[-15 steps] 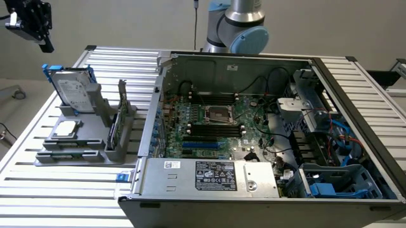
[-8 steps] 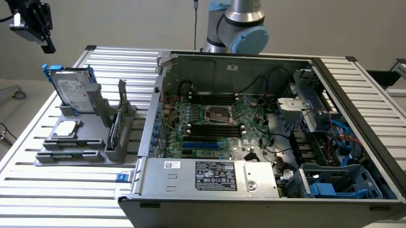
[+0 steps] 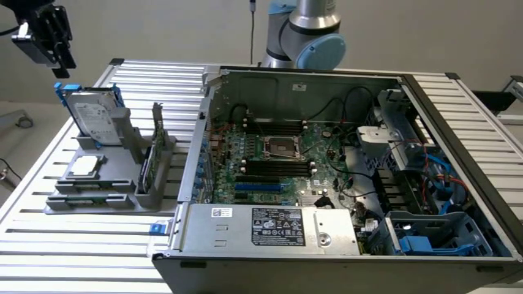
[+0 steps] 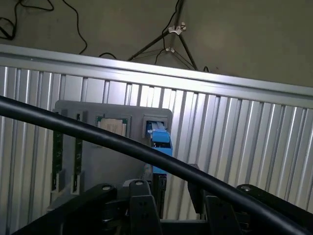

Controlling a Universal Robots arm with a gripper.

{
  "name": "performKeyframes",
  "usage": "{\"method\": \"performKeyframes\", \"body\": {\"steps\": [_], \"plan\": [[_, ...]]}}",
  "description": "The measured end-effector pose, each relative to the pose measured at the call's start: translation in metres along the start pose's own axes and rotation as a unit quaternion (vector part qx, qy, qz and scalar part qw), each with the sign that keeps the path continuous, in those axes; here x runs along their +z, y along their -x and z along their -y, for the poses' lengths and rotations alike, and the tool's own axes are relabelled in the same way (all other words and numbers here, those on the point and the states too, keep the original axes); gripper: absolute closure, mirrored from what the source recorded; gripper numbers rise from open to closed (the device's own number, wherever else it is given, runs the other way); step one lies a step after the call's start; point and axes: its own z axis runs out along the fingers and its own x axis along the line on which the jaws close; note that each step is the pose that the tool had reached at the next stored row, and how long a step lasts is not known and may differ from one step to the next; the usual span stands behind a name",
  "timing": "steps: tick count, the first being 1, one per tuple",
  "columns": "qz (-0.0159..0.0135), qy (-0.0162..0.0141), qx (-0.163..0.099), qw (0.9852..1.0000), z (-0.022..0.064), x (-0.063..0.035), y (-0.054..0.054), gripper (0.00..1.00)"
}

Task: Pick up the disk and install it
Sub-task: 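Insert the disk into the insertion slot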

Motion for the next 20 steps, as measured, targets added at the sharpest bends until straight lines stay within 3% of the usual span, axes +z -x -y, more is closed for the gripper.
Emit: {"method": "performKeyframes", "body": {"steps": [4, 6, 8, 9, 20], "plan": [[-0.0015, 0.0002, 0.0, 1.0, -0.0004, 0.0073, 0.0, 0.56], [-0.0024, 0.0003, 0.0, 1.0, -0.0006, 0.011, 0.0, 0.44], [-0.0035, 0.0004, 0.0, 1.0, -0.0007, 0.0147, 0.0, 0.44], [-0.004, 0.0005, 0.0, 1.0, -0.0007, 0.0165, 0.0, 0.38], [-0.0061, 0.0007, 0.0, 1.0, -0.0015, 0.0365, 0.0, 0.38]]}}
